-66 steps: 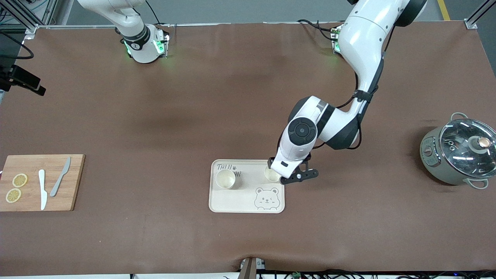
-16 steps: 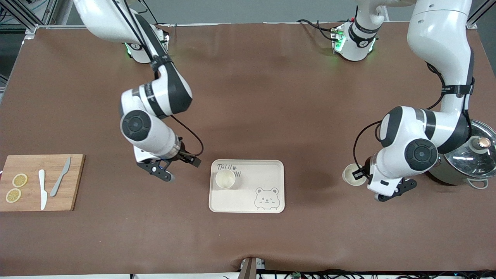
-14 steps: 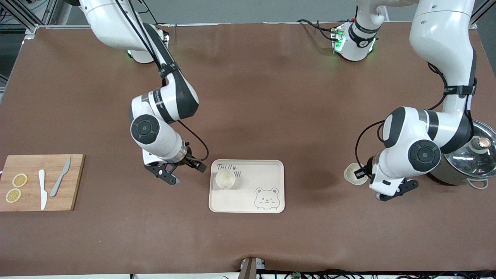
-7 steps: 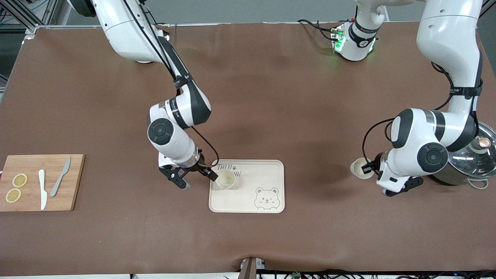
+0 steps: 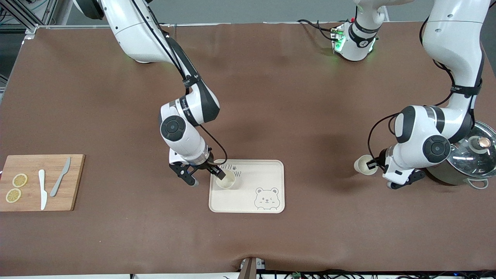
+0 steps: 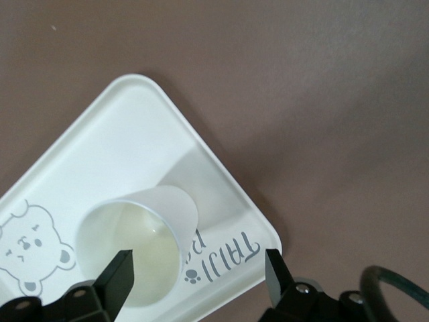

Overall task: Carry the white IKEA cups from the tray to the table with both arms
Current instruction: 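Lift the cup with the right gripper and carry it toward the cutting board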

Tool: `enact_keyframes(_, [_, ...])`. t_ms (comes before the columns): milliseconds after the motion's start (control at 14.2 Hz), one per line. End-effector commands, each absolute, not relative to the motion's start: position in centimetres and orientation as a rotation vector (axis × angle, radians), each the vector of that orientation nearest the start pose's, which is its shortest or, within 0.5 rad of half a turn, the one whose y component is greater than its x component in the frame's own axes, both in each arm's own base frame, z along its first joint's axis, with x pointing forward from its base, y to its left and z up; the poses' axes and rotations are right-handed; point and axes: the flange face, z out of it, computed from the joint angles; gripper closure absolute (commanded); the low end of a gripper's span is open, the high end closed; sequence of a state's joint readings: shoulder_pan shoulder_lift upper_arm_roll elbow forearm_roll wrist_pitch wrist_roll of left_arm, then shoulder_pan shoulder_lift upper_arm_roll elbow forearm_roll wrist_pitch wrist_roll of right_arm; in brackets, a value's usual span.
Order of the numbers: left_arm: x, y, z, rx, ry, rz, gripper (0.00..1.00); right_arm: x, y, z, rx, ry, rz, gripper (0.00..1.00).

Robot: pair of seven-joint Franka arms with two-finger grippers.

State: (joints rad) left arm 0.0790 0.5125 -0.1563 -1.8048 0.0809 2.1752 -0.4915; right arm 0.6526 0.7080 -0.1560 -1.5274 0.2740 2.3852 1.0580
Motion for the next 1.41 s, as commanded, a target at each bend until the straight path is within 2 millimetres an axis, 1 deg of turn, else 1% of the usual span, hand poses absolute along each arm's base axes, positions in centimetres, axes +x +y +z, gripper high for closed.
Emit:
enact_keyframes(0, [62.6,-3.4,25.6,-3.103,-0.594,0.173,1.0,62.8,38.1,24.3,-2.744,1.052,-0.037,0.2])
enact_keyframes(70, [62.6,-3.6,25.5,-3.108,-0.593,0.177,1.0,62.8,38.3,24.2,-2.744,1.05,-0.036,0.28])
enact_keyframes(141, [62.6,-3.7,25.4,-3.109,-0.591,0.179,1.0,62.8,38.3,23.9,-2.749,1.048,-0.035,0.43])
enact_keyframes(211, [62.6,-3.7,25.3,-3.108,-0.591,0.182,1.0,62.7,38.3,23.8,-2.752,1.045,-0.032,0.72])
enact_keyframes(282, [62.6,-3.7,25.1,-3.108,-0.591,0.187,0.91,62.8,38.2,23.8,-2.75,1.051,-0.032,0.95])
enact_keyframes(352, [62.6,-3.6,24.9,-3.107,-0.593,0.192,0.84,62.9,38.3,24.2,-2.744,1.05,-0.038,1.0])
enact_keyframes(563, [62.6,-3.3,24.5,-3.108,-0.601,0.192,0.82,63.9,38.0,25.9,-2.727,1.047,-0.043,1.0])
enact_keyframes(634, [62.7,-3.3,24.5,-3.108,-0.604,0.19,0.76,64.0,37.9,26.7,-2.734,1.048,-0.022,1.0])
enact_keyframes(704, [62.8,-3.3,24.6,-3.109,-0.602,0.185,0.38,64.1,38.0,28.0,-2.765,1.041,0.024,1.0])
enact_keyframes(775, [63.0,-3.3,25.1,-3.111,-0.603,0.171,0.0,64.6,37.2,29.4,-2.79,1.053,0.076,1.0])
enact_keyframes(845, [63.1,-3.3,25.7,-3.113,-0.604,0.154,0.0,65.4,35.6,30.5,-2.802,1.08,0.127,1.0])
enact_keyframes(915, [63.3,-3.3,26.3,-3.115,-0.601,0.14,0.0,66.1,33.8,31.2,-2.806,1.102,0.157,1.0])
enact_keyframes(986, [63.5,-3.2,27.2,-3.117,-0.602,0.118,0.0,66.3,32.5,33.3,-2.798,1.092,0.149,1.0])
enact_keyframes(1056, [63.8,-3.2,28.3,-3.121,-0.599,0.087,0.0,65.7,31.2,33.7,-2.836,1.042,0.176,1.0])
enact_keyframes(1127, [64.1,-3.2,29.4,-3.124,-0.595,0.058,0.0,65.4,28.8,34.8,-2.854,0.997,0.184,1.0])
enact_keyframes(1197, [64.5,-3.2,30.8,-3.127,-0.592,0.019,0.0,64.9,25.5,35.5,-2.867,0.95,0.197,1.0])
enact_keyframes(1268, [64.9,-3.2,31.8,-3.129,-0.593,-0.011,0.0,64.0,22.5,35.9,-2.883,0.891,0.216,1.0])
enact_keyframes(1338, [65.3,-3.1,33.3,-3.133,-0.584,-0.057,0.0,63.2,18.9,35.9,-2.898,0.827,0.239,1.0])
